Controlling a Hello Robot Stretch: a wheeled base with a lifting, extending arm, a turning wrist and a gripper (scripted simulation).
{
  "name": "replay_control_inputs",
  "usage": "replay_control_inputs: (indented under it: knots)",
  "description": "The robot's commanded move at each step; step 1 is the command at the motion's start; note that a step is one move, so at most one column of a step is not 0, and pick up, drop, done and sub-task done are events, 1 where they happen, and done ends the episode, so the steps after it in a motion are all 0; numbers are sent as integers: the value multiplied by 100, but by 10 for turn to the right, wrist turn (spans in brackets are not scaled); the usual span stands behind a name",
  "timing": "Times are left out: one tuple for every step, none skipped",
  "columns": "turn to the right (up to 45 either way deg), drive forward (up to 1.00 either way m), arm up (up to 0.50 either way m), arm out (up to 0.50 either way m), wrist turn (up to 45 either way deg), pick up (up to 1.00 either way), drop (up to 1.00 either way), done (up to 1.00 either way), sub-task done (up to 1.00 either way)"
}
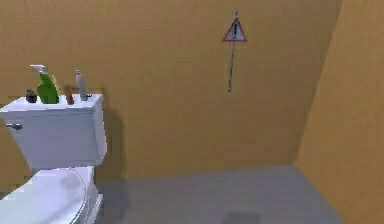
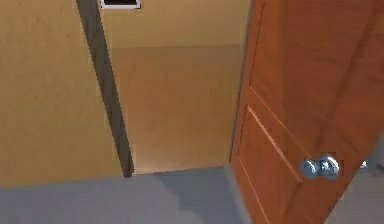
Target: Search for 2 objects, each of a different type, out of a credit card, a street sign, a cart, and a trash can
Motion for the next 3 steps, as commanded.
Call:
replay_control_inputs:
  knots:
    - [0,70,0,0,0,0,0,0,0]
    - [180,0,0,0,0,0,0,0,0]
    - [0,0,0,0,0,0,0,100,0]
